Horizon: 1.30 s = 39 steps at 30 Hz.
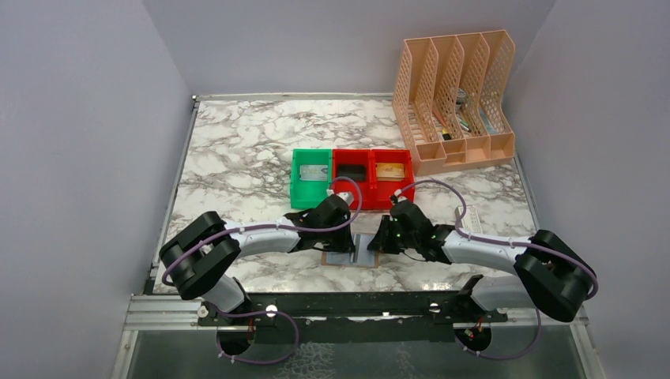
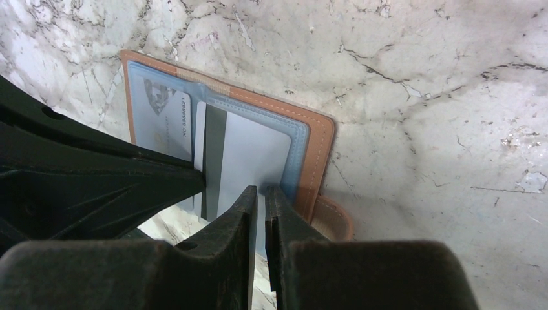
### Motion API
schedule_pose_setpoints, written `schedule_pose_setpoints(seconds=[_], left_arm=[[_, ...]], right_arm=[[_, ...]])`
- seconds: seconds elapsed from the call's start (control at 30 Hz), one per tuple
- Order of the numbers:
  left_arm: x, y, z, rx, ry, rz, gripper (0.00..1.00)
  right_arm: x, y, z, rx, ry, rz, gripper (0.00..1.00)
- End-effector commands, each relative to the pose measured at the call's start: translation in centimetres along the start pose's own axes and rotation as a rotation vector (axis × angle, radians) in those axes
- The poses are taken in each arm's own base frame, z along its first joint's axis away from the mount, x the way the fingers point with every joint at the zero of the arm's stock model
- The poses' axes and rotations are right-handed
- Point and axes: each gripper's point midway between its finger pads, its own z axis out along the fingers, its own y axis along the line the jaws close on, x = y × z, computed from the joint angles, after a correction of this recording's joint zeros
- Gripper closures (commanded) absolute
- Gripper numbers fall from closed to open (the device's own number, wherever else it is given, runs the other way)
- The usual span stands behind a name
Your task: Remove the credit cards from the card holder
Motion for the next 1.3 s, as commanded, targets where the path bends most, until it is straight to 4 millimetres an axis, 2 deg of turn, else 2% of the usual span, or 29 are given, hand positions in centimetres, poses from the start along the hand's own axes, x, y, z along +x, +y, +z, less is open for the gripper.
schedule_pose_setpoints(seconds=[0.0,0.27,0.4,0.53,0.7,0.8,0.97,1.13,1.27], left_arm=[[-0.8,-0.2,-0.4,-0.013,-0.040,-0.011,1.00],[-0.8,0.6,-0.8,-0.051,-0.060,-0.041,1.00],[-0.6,0.2,-0.7,-0.019,-0.064,-0.064,1.00],[-0.4,0.4,-0.4,-0.023,-0.056,-0.071,0.93],[-0.3,-0.1,-0.1,0.012,-0.058,-0.087,0.91],[-0.4,-0.2,-0.1,0.018,-0.062,-0.086,0.99],[-0.6,1.3,-1.0,-0.063,-0.087,-0.075,1.00],[-0.8,1.8,-1.7,-0.090,-0.103,-0.069,1.00],[-0.7,1.9,-1.9,-0.094,-0.110,-0.074,1.00]], right_arm=[[1.5,-2.6,0.6,0.083,0.037,0.008,0.89],[1.6,-2.5,0.7,0.079,0.037,0.007,0.89],[1.8,-2.6,0.8,0.078,0.045,0.011,0.89],[2.0,-2.7,1.0,0.077,0.053,0.015,0.89],[2.2,-2.9,1.1,0.085,0.068,0.005,0.90],[2.3,-3.2,0.9,0.096,0.064,0.010,0.90],[2.1,-3.4,0.7,0.103,0.045,0.024,0.90],[1.5,-2.0,0.7,0.057,0.038,0.024,0.89],[0.3,-0.7,0.2,0.034,0.014,0.007,0.89]])
